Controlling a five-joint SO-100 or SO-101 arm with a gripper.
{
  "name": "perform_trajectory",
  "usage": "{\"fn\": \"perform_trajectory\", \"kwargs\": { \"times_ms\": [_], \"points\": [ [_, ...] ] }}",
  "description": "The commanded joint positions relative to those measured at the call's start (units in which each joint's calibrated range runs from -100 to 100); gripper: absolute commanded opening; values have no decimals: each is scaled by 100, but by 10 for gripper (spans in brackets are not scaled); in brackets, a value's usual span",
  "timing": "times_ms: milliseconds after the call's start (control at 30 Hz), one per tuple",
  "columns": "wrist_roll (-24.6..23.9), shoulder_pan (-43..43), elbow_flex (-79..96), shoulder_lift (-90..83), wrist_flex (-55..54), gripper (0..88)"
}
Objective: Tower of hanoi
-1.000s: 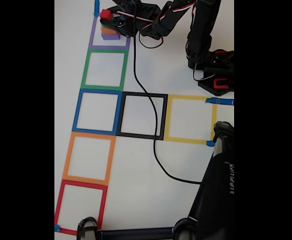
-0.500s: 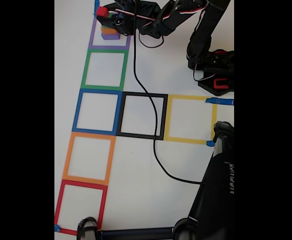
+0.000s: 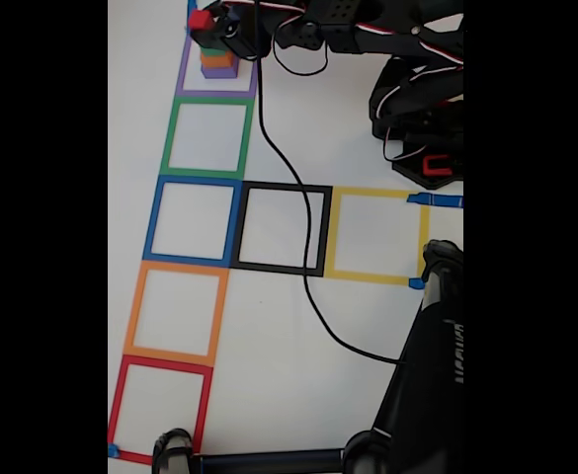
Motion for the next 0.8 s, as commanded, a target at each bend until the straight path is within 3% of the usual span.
{"fn": "perform_trajectory", "kwargs": {
  "times_ms": [0, 300, 467, 600, 767],
  "points": [
    [54, -173, -1561, -463, 2094, 38],
    [54, -681, -4470, -665, 5462, 40],
    [54, -1160, -5806, -560, 6733, 39],
    [54, -1295, -4961, -972, 6733, 38],
    [54, -1208, -3179, -1440, 5624, 39]
  ]
}}
